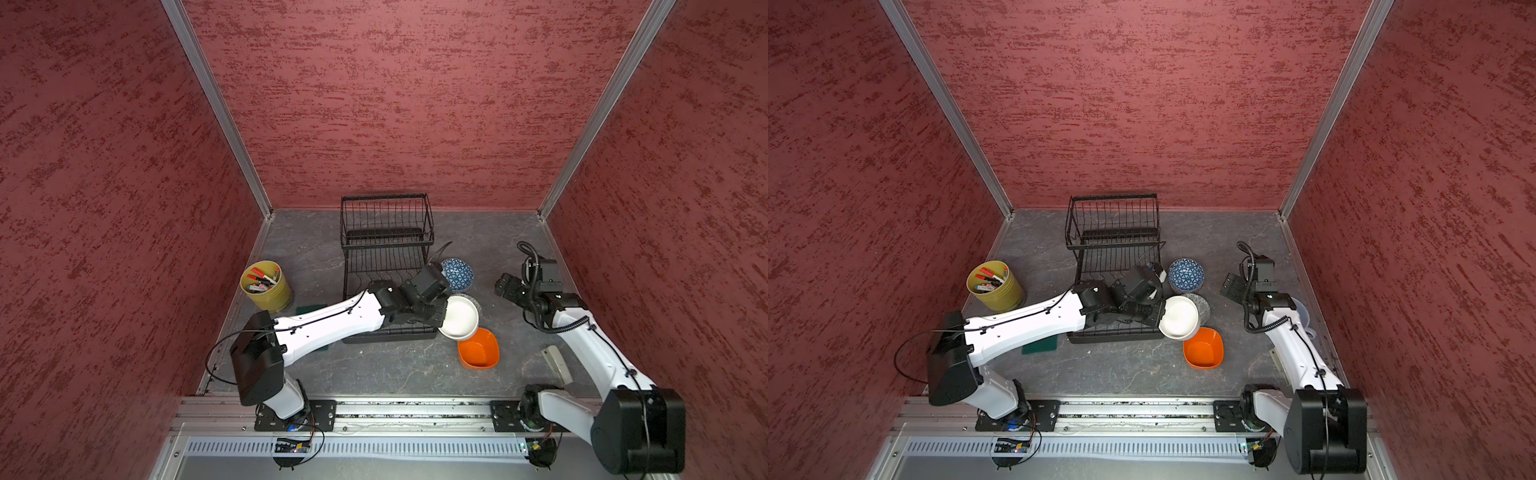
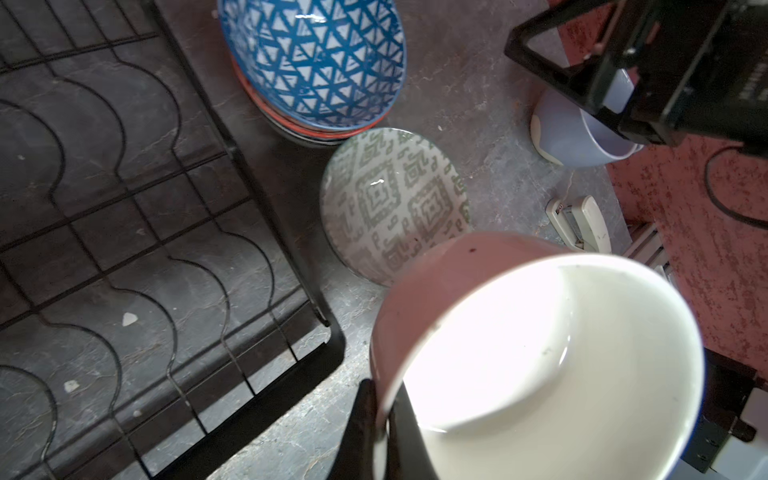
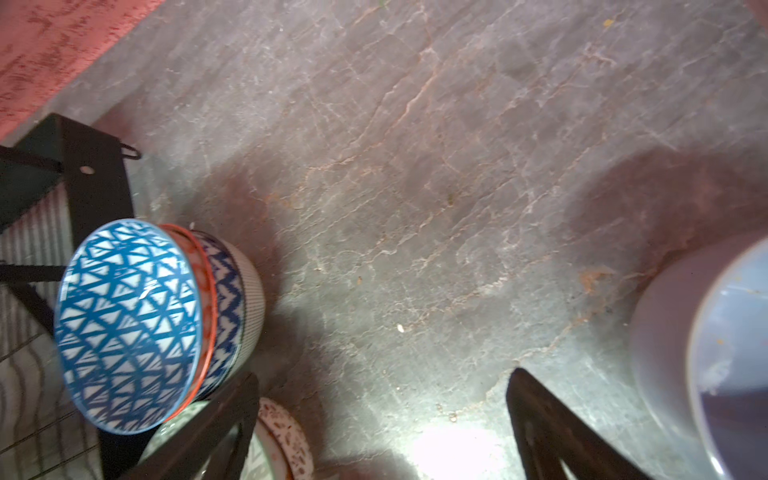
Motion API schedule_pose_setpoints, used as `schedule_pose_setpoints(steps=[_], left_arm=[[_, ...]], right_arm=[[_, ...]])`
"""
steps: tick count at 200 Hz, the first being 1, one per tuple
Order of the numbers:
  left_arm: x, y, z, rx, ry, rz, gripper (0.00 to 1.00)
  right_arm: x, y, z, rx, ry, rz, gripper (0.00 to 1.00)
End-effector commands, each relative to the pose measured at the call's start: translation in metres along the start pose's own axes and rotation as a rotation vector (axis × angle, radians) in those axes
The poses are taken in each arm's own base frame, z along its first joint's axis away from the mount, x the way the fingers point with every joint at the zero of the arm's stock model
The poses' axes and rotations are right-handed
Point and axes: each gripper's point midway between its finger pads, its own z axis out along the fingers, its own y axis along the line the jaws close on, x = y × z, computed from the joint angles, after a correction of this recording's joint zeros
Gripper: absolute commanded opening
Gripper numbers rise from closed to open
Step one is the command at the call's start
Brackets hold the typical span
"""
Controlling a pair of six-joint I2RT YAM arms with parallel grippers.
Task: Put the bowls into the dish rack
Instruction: 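Lift the white bowl out of the orange bowl and carry it over the rack, then hold the white bowl over the rack while the right gripper grasps its rim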
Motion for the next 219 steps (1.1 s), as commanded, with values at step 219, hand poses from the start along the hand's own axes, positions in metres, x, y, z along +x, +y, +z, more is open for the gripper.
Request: schedule_pose_setpoints(steps=[219], left_arm=[[-0.041, 0.098, -0.046, 0.209, -0.255, -0.453, 0.0]], right_arm=[[0.039, 0.201, -0.098, -0.829, 0.105, -0.179, 0.92]])
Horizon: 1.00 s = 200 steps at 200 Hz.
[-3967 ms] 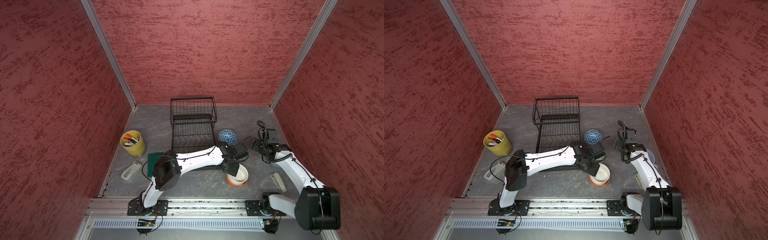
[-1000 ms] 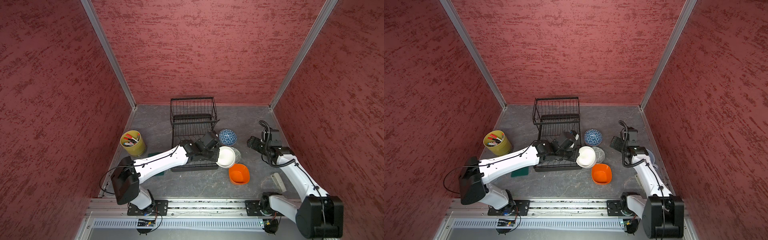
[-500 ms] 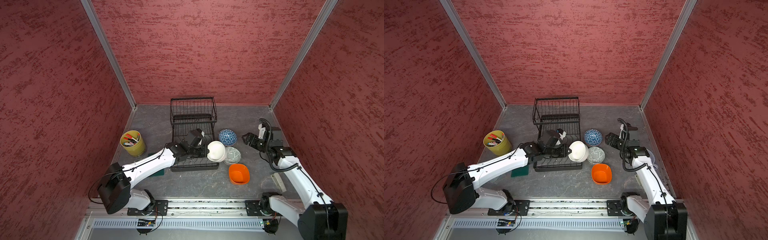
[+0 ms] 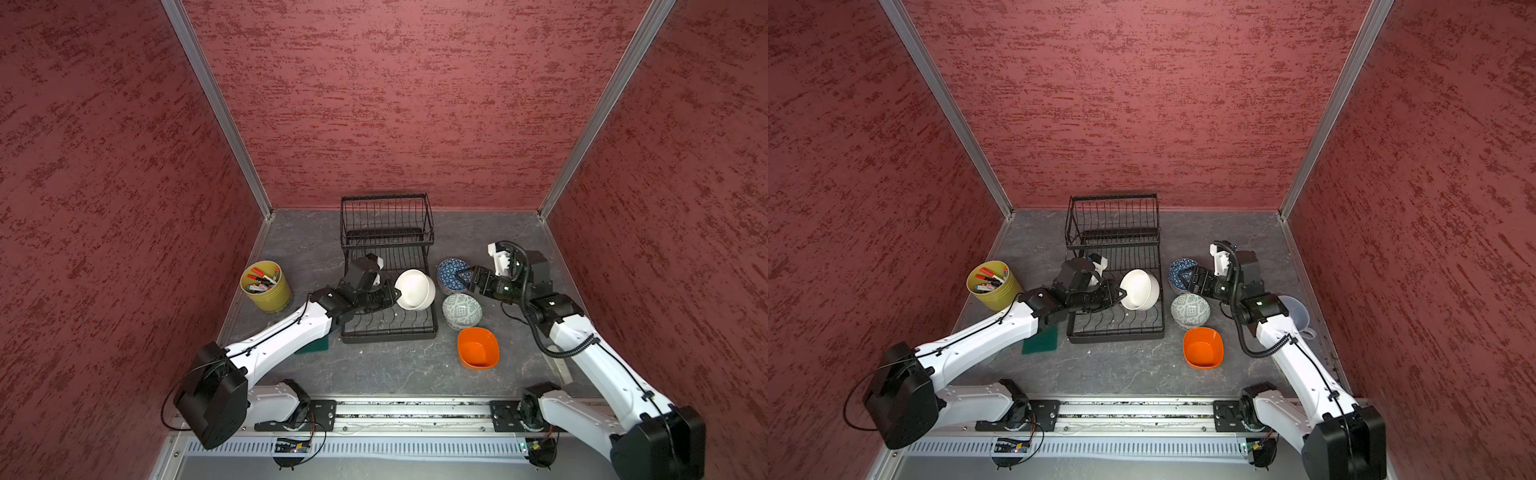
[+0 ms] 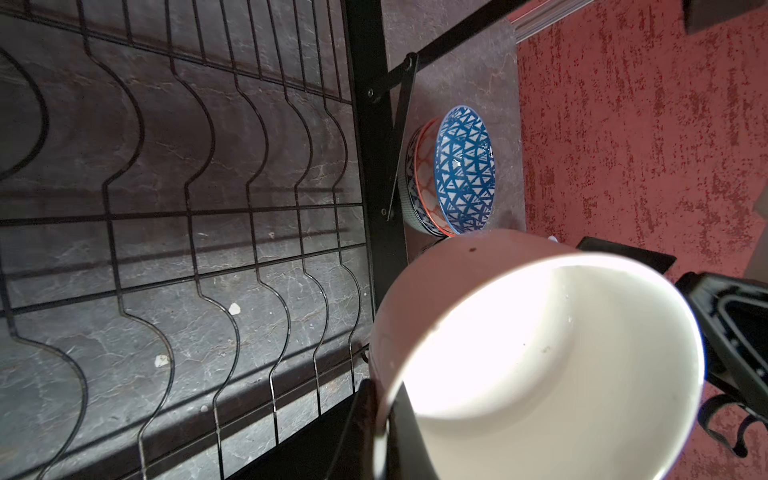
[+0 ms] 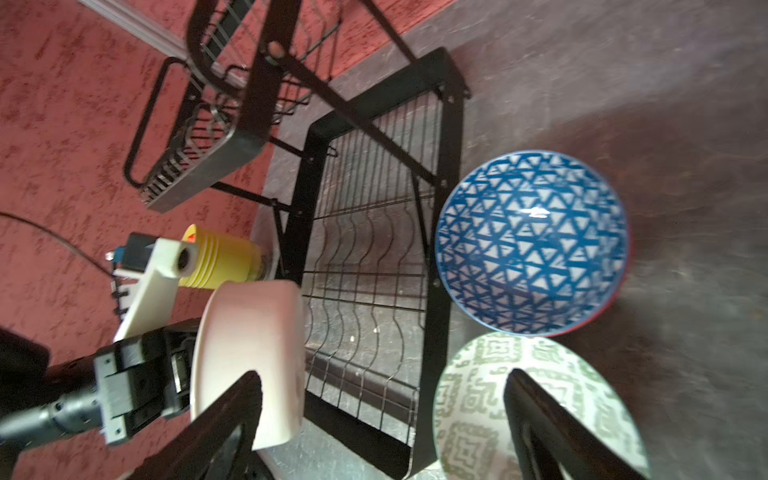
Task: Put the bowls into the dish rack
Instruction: 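Hold the white bowl over the rack while the right gripper grasps its rim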
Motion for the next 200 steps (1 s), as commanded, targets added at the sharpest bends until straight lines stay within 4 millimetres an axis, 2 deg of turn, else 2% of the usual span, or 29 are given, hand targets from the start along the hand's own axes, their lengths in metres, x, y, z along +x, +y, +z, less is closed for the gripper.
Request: schedule_pose_setpoints(steps=[1, 67, 98, 150, 200], left_arm=[[-0.014, -0.019, -0.009, 0.09, -0.047, -0.008, 0.0], [-0.016, -0.005, -0.011, 0.082, -0.052, -0.055, 0.0], [-0.017, -0.003, -0.014, 0.092, -0.056, -0.063, 0.0], [-0.016, 0.0, -0.019, 0.095, -0.065, -0.066, 0.0], [-0.017, 0.001, -0.019, 0.093, -0.068, -0.069, 0.0]], right_arm=[[-0.003, 0.039, 0.003, -0.138, -0.009, -0.028, 0.92], [0.03, 0.068, 0.048, -0.204, 0.081, -0.048, 0.88], [0.043, 0.071, 0.066, -0.197, 0.119, -0.055, 0.85], [0.047, 0.078, 0.079, -0.218, 0.119, -0.055, 0.8], [0.05, 0.086, 0.088, -0.256, 0.137, -0.054, 0.71]])
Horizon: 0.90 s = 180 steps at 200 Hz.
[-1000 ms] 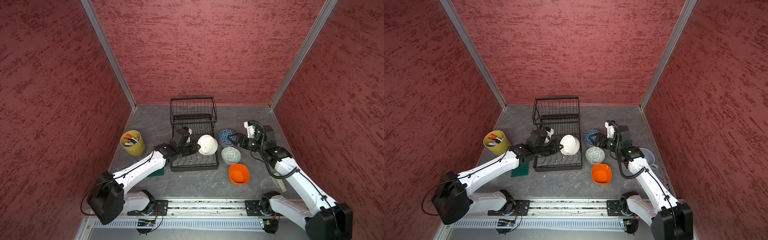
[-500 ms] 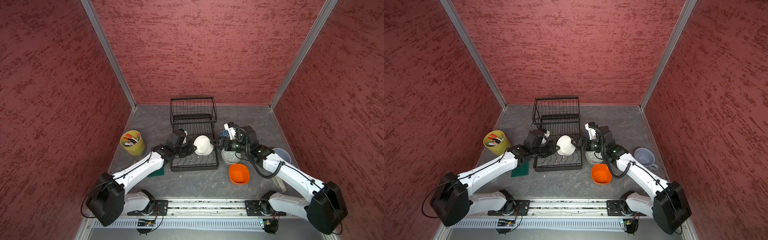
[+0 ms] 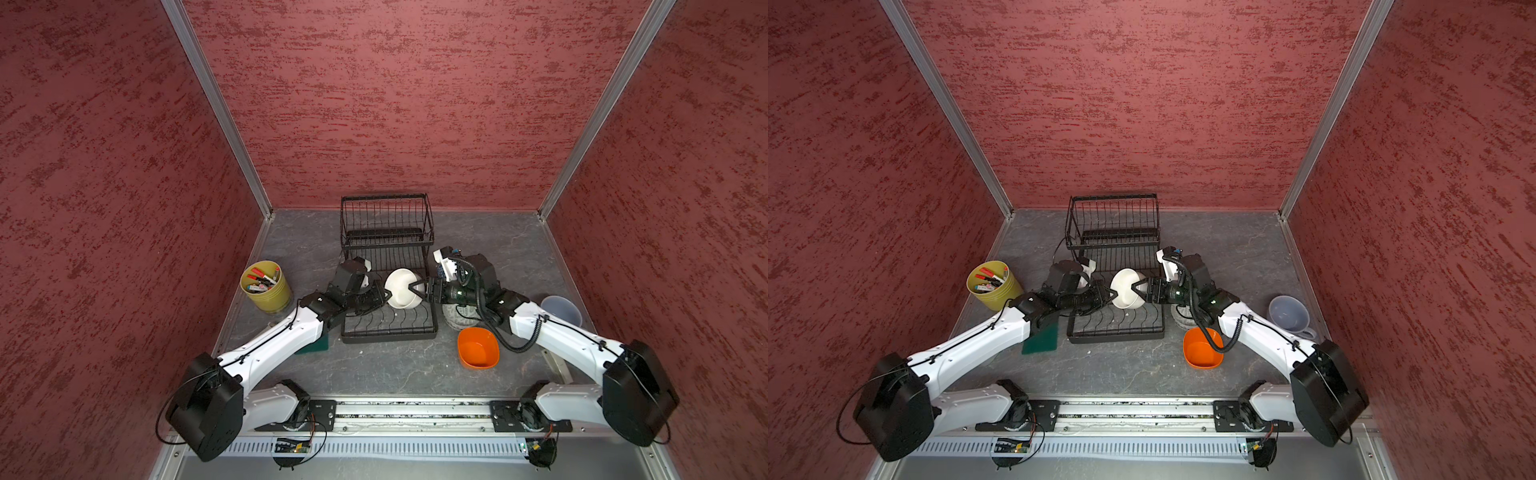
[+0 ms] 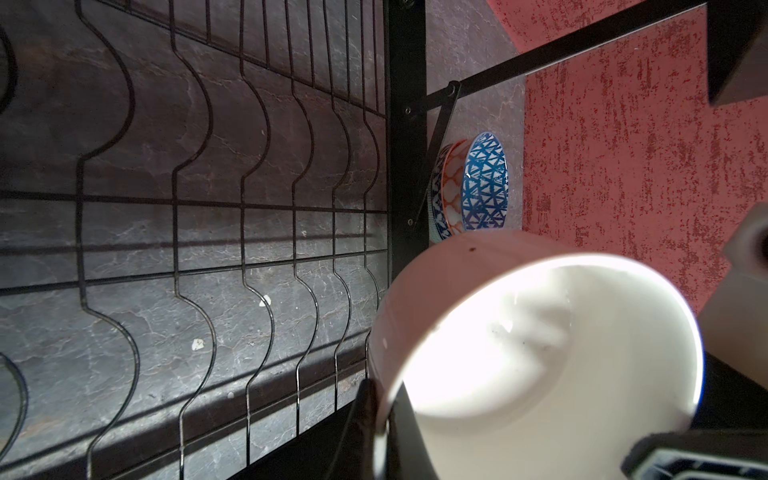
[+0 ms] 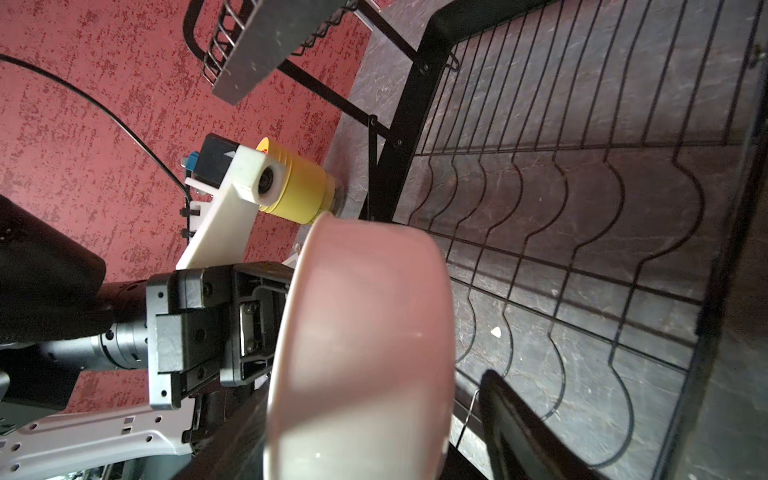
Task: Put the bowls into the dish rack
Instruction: 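Hold the white bowl over the rack while the right gripper grasps its rim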
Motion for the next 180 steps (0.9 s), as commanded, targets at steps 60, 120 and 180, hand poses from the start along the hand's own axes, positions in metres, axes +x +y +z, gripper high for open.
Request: schedule_pose_setpoints(steps=[60, 120, 180], left_arm=[[-0.013, -0.017, -0.008, 0.079, -0.05, 0.014, 0.0], [-0.014, -0.012, -0.007, 0.064, -0.057, 0.015, 0.05], [-0.013, -0.01, -0.005, 0.053, -0.054, 0.013, 0.18]], right_arm=[[-0.01, 0.024, 0.009, -0.084, -0.022, -0.024, 0.6], [-0.01, 0.023, 0.009, -0.079, -0.03, -0.031, 0.52], [-0.015, 0.016, 0.014, -0.05, -0.046, -0.026, 0.47]])
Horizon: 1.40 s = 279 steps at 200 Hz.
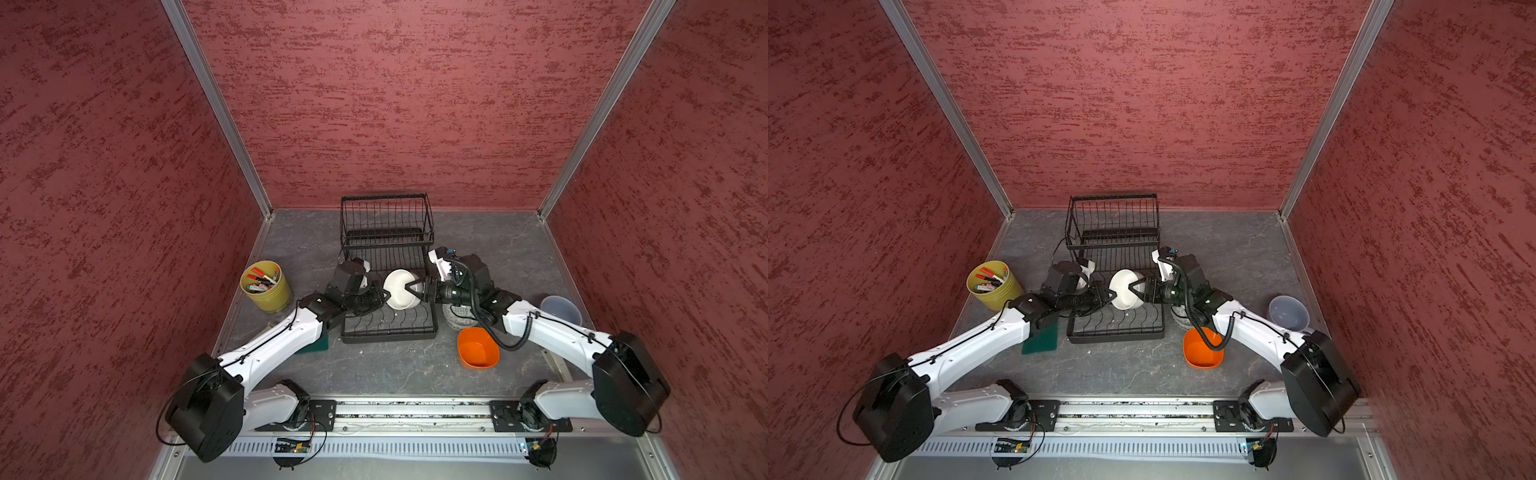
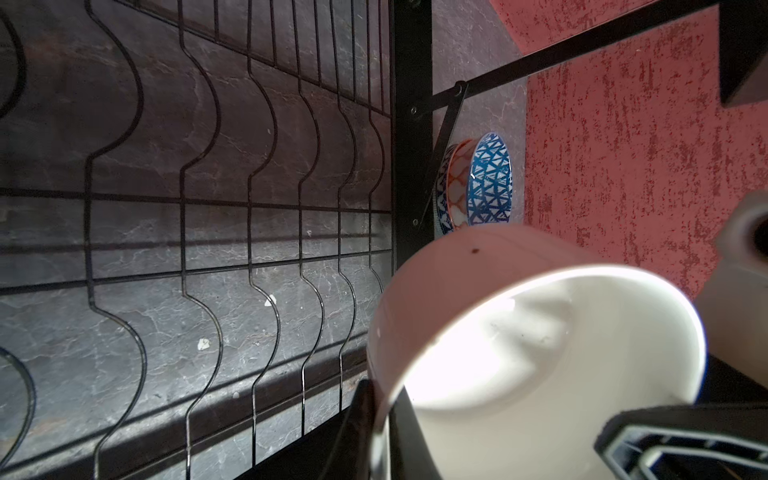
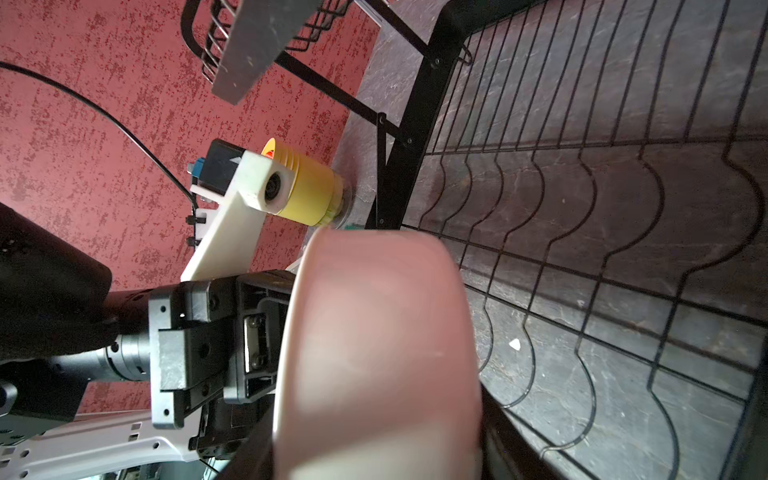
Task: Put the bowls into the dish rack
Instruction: 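Hold the white bowl over the rack while the right gripper grasps its rim, then open the left gripper and withdraw it while the right gripper holds the bowl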
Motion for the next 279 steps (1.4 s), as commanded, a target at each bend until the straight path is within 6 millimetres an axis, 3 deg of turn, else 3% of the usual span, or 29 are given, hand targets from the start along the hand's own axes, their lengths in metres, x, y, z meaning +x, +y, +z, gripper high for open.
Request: schedule_pose_setpoints(steps=[1, 59, 101, 129, 157, 213, 218, 279], left_arm=[[-0.012, -0.013, -0.005, 0.05, -0.049, 0.017, 0.18], [-0.012, -0.011, -0.005, 0.038, -0.049, 0.025, 0.32], [-0.013, -0.007, -0.011, 0.012, -0.064, 0.036, 0.48], [-0.014, -0.001, -0.019, -0.026, -0.085, 0.05, 0.68], [-0.017, 0.007, -0.035, -0.082, -0.121, 0.078, 1.0], [-0.028, 0.025, -0.086, -0.203, -0.255, 0.115, 1.0], [-0.028, 0.028, -0.09, -0.215, -0.264, 0.117, 1.0], [-0.031, 0.06, -0.132, -0.311, -0.344, 0.071, 1.0]], right_arm=[[-0.016, 0.014, 0.002, -0.028, -0.05, -0.034, 0.47], [-0.02, 0.002, 0.01, 0.024, -0.059, -0.032, 0.43], [-0.024, -0.012, 0.01, 0.118, -0.064, -0.068, 0.41], [-0.029, -0.019, 0.008, 0.2, -0.073, -0.121, 0.41], [-0.035, -0.02, 0.007, 0.266, -0.082, -0.203, 0.41], [-0.043, -0.007, 0.011, 0.371, -0.1, -0.411, 0.42], [-0.039, -0.015, 0.017, 0.399, -0.082, -0.426, 0.42], [-0.042, -0.023, 0.038, 0.615, -0.073, -0.68, 0.43]])
